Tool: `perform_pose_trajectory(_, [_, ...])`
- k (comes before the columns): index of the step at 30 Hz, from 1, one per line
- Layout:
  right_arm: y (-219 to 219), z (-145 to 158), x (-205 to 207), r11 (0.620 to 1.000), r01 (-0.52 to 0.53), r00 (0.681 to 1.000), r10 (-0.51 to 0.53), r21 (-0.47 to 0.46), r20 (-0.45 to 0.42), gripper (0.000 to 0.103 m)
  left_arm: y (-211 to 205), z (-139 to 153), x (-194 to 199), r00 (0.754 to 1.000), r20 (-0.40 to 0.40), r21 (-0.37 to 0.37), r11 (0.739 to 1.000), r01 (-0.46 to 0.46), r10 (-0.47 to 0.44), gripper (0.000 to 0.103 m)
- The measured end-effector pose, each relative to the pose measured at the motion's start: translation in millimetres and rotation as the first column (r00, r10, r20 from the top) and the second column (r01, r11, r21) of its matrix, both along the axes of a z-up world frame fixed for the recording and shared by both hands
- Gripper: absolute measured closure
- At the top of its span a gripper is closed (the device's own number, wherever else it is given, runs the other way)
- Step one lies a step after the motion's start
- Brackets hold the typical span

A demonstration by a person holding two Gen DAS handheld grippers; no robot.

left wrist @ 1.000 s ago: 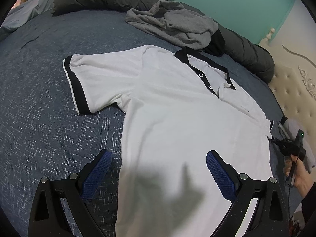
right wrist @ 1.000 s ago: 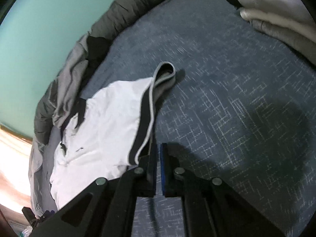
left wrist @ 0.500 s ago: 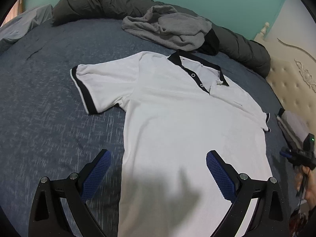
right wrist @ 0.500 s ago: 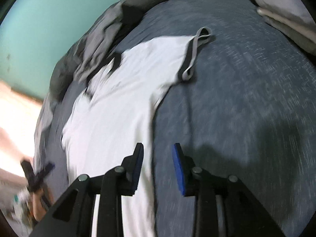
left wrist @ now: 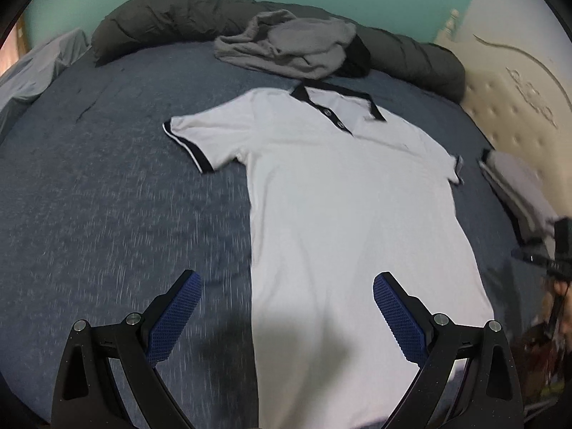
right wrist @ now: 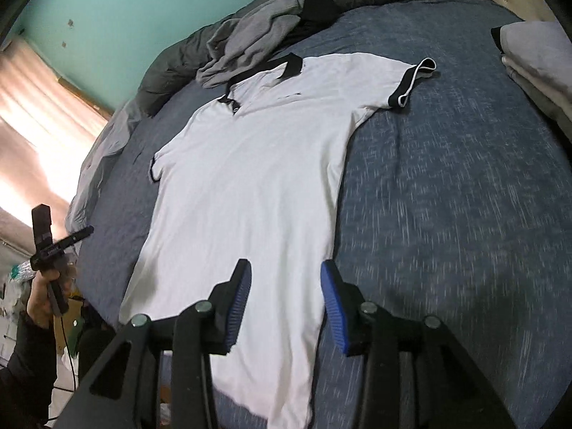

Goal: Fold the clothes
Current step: 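Raise both open tools above the flattened shirt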

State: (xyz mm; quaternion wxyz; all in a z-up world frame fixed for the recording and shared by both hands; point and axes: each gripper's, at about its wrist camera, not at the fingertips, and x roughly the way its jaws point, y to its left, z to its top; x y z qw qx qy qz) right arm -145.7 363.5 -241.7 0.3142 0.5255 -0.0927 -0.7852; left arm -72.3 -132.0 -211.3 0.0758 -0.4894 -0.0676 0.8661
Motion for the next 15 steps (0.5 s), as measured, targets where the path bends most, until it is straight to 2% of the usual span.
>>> perform_pose_trajectory(9, [4,12,45,1.000,-0.027,0.999,0.027,0.008,-0.037,0.062,-15,-28,52,0.996,0.085,0.014,1.000,-0.006,0.005,0.004])
perform_pose_trajectory(12, [2,9,54,0.999,-0.032,0.999,0.032,0.005,-0.034,0.062,-20,-39,65,0.995,0.103,0.038,0.999,0.003,-0.007,0.004])
perform_pose_trajectory(15, [-1,5,61,0.999,-0.039,0.999,0.039,0.009,-0.029,0.062,-22,-45,74,0.995,0.100,0.028,1.000,-0.001,-0.002,0.004])
